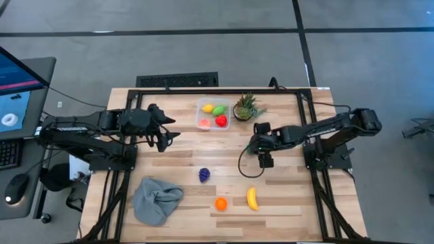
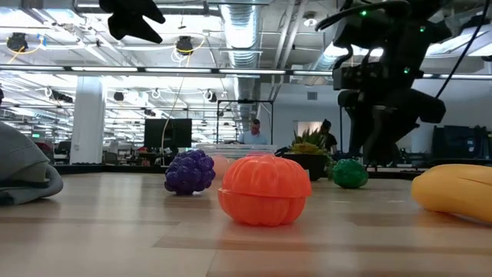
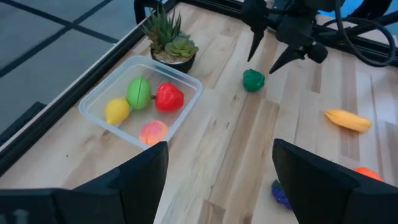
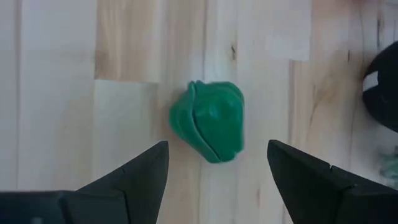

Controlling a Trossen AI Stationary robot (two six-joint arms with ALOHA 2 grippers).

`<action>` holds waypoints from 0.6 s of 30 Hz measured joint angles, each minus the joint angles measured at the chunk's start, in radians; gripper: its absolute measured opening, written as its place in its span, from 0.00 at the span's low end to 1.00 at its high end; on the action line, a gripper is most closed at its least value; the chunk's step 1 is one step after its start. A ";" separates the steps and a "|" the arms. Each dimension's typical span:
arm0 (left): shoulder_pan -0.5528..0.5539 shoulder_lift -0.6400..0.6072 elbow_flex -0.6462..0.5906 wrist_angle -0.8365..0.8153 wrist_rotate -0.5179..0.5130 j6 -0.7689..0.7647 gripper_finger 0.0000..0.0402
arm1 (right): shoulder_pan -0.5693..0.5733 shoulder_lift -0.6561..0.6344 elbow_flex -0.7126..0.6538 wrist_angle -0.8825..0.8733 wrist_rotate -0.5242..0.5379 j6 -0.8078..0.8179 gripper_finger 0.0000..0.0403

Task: Pick and placing Produce into tupperware
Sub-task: Put the green bell pepper into the transparent container

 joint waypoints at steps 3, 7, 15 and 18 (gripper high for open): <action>-0.004 0.000 0.000 -0.001 -0.003 -0.005 0.69 | -0.014 -0.001 0.000 0.007 0.000 -0.026 0.74; -0.004 0.000 0.000 -0.011 -0.024 -0.014 0.69 | -0.030 -0.008 0.000 0.027 0.002 -0.071 0.74; -0.004 0.000 0.000 -0.017 -0.029 -0.017 0.69 | -0.051 -0.008 0.000 0.057 -0.009 -0.134 0.74; -0.004 0.000 0.000 -0.017 -0.045 -0.017 0.69 | -0.072 0.004 0.000 0.067 -0.047 -0.136 0.74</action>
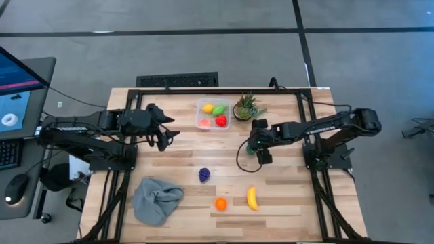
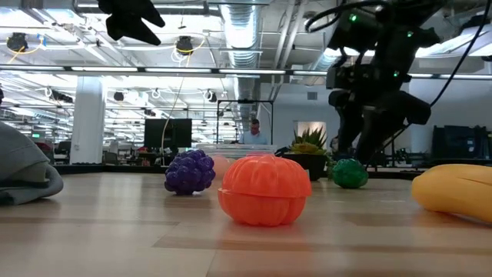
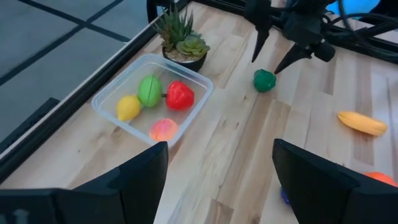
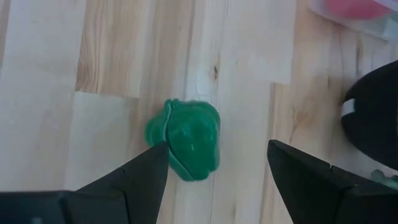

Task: Pick and placing Produce into tupperware
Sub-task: Put the green bell pepper into the transparent container

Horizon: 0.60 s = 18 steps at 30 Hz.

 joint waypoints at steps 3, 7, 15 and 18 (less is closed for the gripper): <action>0.000 0.000 0.000 0.000 -0.006 0.000 0.69 | -0.014 0.024 0.000 -0.001 -0.027 -0.023 0.74; 0.000 0.000 0.000 0.000 -0.006 -0.010 0.69 | -0.012 0.048 0.000 0.021 -0.035 -0.044 0.74; 0.000 0.000 0.000 0.001 -0.007 -0.028 0.69 | -0.018 0.072 0.002 0.052 -0.080 -0.071 0.74; 0.000 0.000 0.000 0.001 -0.008 -0.030 0.69 | -0.028 0.073 0.002 0.057 -0.086 -0.070 0.74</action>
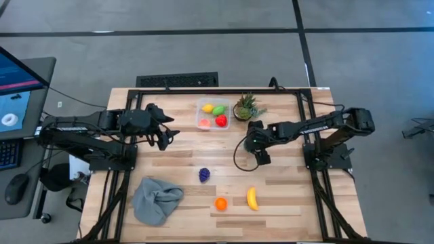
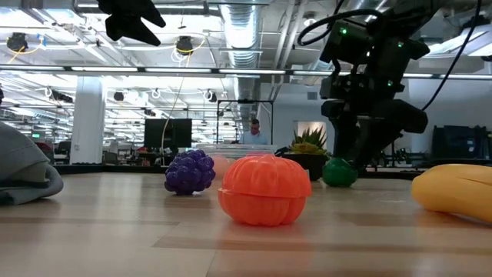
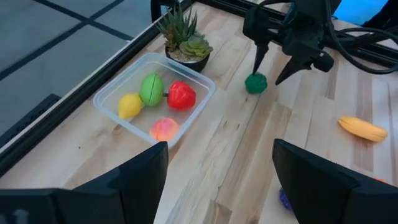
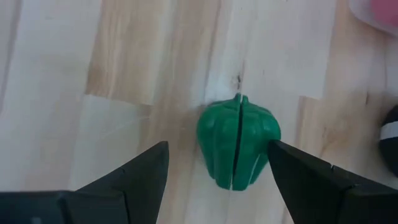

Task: Pick and placing Produce into tupperware
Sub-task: Put the green bell pepper into the transparent container

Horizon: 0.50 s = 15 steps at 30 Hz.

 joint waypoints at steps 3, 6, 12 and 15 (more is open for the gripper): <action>0.000 0.000 0.000 0.000 -0.001 0.000 0.69 | -0.016 0.002 -0.002 -0.007 -0.027 0.007 0.74; 0.000 0.000 0.000 0.000 -0.011 -0.002 0.69 | -0.027 0.002 -0.002 -0.006 -0.044 0.008 0.74; 0.000 0.000 0.000 0.000 -0.017 -0.002 0.69 | -0.043 0.002 -0.002 0.006 -0.045 0.001 0.74; 0.000 0.000 0.000 0.000 -0.018 -0.002 0.69 | -0.049 0.002 -0.002 0.009 -0.045 -0.001 0.74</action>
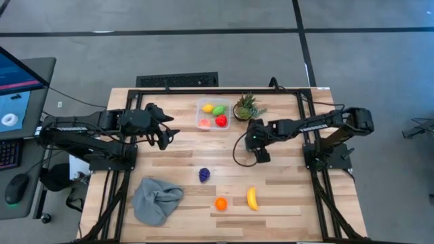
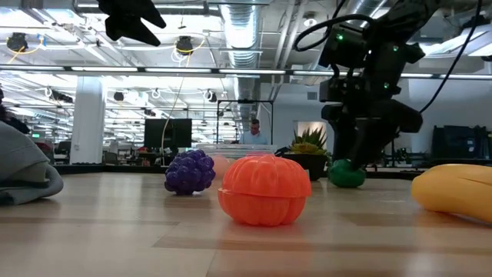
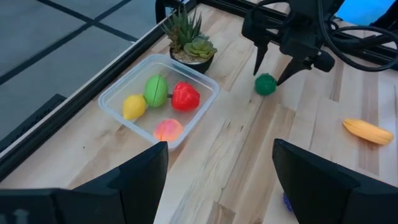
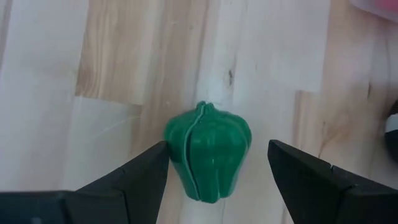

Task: Pick and placing Produce into tupperware
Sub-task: Put the green bell pepper into the transparent container

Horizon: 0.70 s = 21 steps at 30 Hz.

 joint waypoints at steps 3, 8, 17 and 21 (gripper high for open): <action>0.000 0.000 0.000 0.000 0.000 0.000 0.69 | 0.000 0.000 0.000 0.007 -0.002 -0.006 0.74; 0.000 0.000 0.000 0.000 -0.001 0.000 0.69 | 0.000 0.000 0.000 0.032 -0.044 -0.006 0.74; 0.000 0.000 0.000 0.000 -0.001 -0.001 0.69 | -0.007 0.000 0.000 0.032 -0.065 0.002 0.74; 0.000 0.000 0.000 0.000 -0.001 -0.001 0.69 | -0.007 0.000 0.000 0.032 -0.077 0.018 0.74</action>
